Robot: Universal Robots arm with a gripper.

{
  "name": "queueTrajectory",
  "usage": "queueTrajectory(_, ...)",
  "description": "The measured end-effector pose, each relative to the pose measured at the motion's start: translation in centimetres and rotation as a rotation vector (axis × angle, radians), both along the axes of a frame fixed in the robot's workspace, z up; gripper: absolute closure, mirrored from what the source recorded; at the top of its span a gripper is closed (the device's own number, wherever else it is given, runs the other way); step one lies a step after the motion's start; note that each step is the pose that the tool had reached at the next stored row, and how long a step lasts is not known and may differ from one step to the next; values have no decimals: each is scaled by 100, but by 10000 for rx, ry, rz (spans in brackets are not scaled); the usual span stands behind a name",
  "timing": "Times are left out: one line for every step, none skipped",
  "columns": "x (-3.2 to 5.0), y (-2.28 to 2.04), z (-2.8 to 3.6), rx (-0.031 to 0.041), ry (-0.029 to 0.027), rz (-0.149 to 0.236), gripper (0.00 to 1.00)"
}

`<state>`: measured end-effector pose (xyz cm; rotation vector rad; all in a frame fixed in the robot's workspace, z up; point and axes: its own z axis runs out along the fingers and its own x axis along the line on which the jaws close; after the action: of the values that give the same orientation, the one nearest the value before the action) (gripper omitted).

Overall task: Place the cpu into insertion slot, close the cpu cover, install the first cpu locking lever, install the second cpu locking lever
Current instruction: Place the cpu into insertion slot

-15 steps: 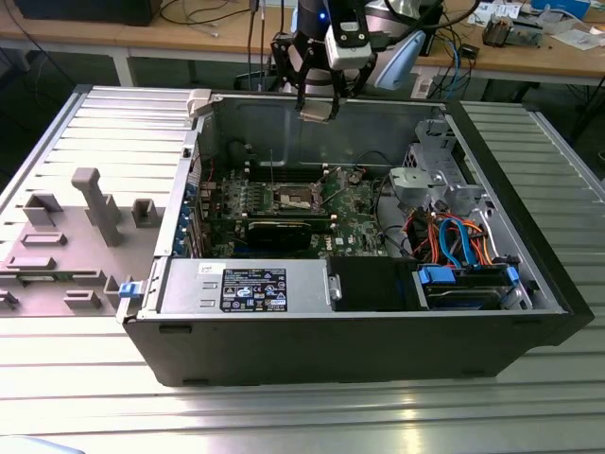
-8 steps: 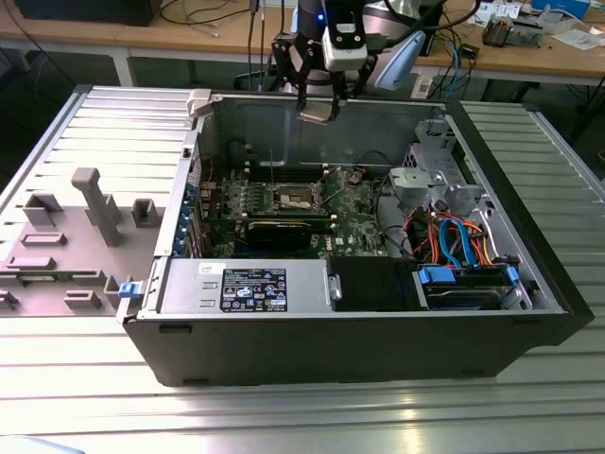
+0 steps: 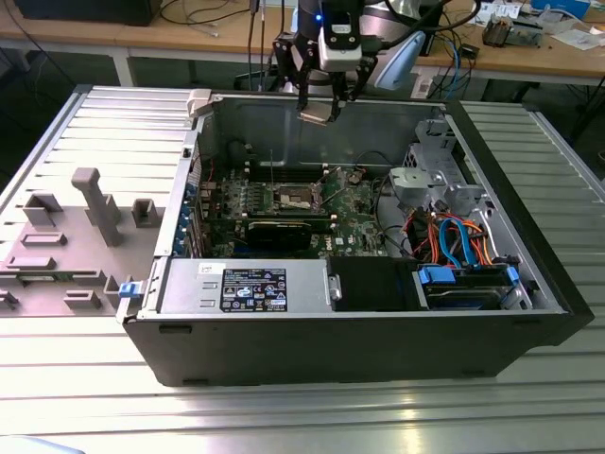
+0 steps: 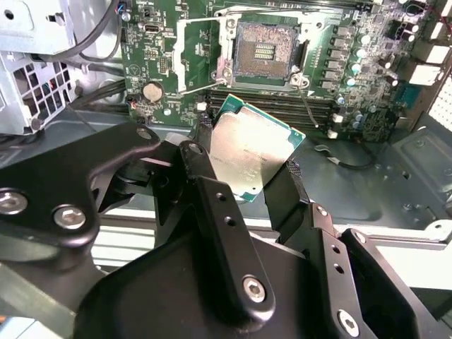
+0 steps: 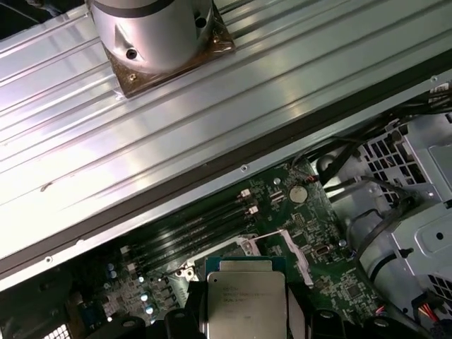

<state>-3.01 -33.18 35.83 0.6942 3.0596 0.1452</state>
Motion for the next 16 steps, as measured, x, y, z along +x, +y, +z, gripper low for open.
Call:
queueTrajectory(0,0,-1,0,-1,-60,46)
queueTrajectory(0,0,-3,0,-1,-139,46)
queueTrajectory(0,0,-4,0,0,-256,46)
queueTrajectory(0,0,-5,-1,0,-340,46)
queueTrajectory(0,0,-6,-1,0,-406,46)
queueTrajectory(0,1,-10,1,0,-567,46)
queueTrajectory(0,0,-13,-1,0,-773,46)
queueTrajectory(0,0,-16,0,0,-948,46)
queueTrajectory(0,0,-18,0,0,-1092,46)
queueTrajectory(-3,0,-23,0,0,-1184,46)
queueTrajectory(-4,0,-27,0,0,-1210,46)
queueTrajectory(-4,0,-30,-1,0,-1212,46)
queueTrajectory(-4,0,-32,-2,5,-1214,46)
queueTrajectory(-4,0,-32,-3,8,-1214,46)
queueTrajectory(-4,0,-33,-7,8,-1213,46)
queueTrajectory(-4,0,-33,-12,6,-1215,46)
